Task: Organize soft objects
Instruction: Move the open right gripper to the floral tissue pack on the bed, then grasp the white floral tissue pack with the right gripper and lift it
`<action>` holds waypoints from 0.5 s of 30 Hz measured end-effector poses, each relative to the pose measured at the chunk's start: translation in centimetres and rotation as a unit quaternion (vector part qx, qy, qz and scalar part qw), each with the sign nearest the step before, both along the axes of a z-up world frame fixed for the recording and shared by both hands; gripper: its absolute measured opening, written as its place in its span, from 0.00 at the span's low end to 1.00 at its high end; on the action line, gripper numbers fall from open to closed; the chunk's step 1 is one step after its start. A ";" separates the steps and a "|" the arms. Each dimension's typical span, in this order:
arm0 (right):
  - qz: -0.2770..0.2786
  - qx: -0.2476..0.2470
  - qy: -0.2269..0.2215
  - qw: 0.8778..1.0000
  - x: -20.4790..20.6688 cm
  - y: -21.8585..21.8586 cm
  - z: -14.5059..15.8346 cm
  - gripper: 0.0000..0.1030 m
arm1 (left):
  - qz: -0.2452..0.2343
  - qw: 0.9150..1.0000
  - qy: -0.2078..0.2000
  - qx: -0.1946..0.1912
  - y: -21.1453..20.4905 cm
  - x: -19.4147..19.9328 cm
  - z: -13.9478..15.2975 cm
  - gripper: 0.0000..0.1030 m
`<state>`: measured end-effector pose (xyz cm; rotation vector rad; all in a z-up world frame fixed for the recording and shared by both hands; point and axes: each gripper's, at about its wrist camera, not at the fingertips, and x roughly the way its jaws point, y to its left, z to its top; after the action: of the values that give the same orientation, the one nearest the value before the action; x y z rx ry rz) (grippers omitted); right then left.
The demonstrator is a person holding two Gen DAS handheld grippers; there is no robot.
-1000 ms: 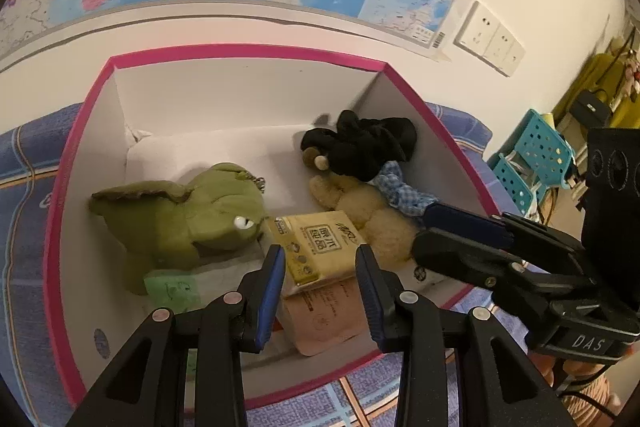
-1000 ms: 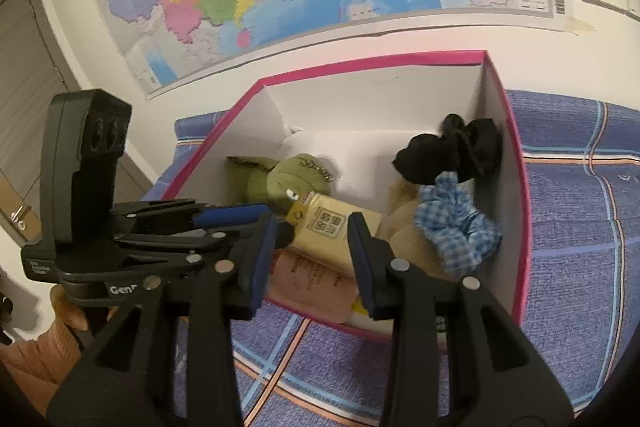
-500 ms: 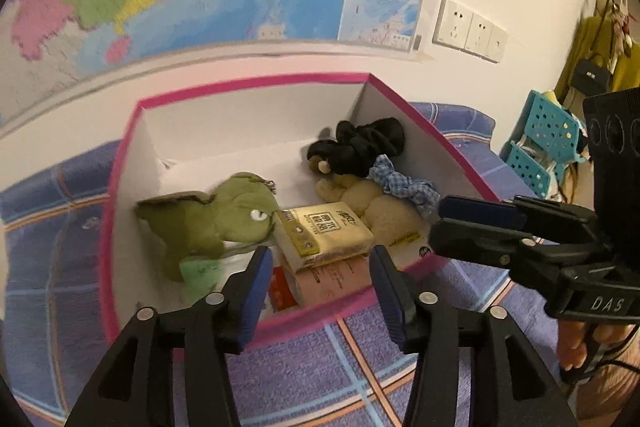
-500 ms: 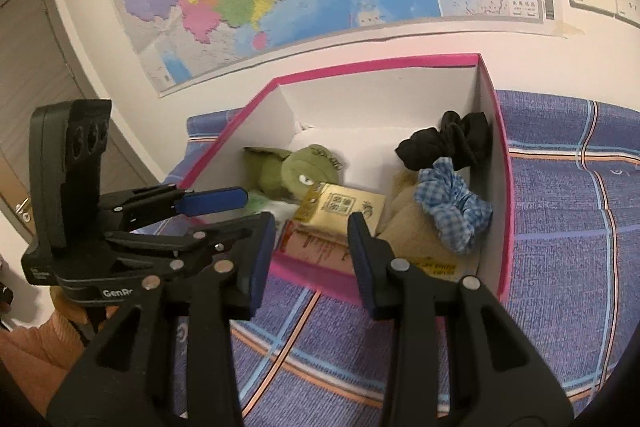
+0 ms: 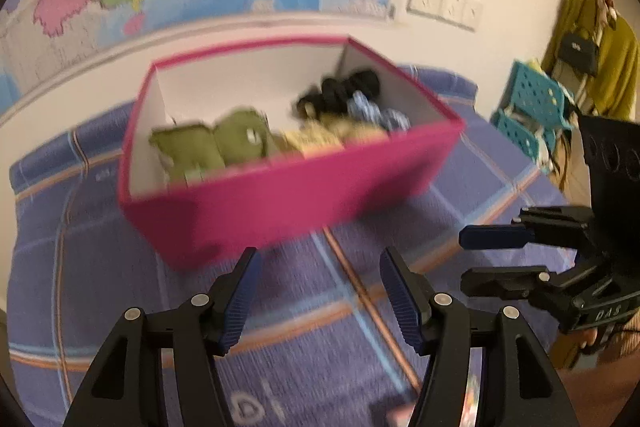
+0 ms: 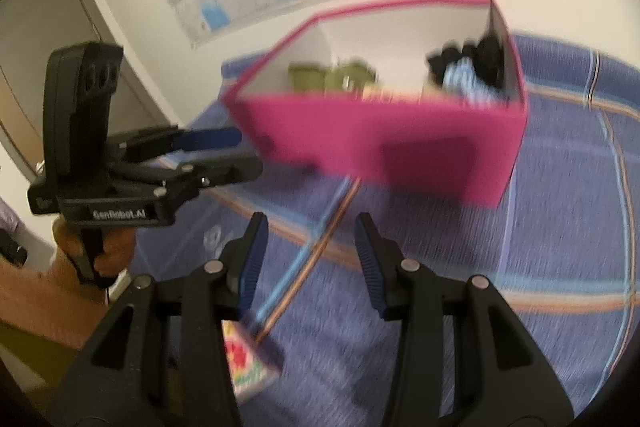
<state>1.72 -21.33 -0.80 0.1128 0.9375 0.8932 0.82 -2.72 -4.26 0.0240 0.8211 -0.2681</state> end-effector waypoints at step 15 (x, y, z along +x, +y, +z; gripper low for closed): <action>0.074 -0.012 0.094 0.993 -5.7 -0.8 -3.7 0.46 | -0.089 0.989 0.094 -0.064 0.0 -7.0 -4.9 0.60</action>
<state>-4.03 -22.17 -4.45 0.1078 1.1428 1.0204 -6.16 -2.74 -9.18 -0.0491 0.9899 -0.4970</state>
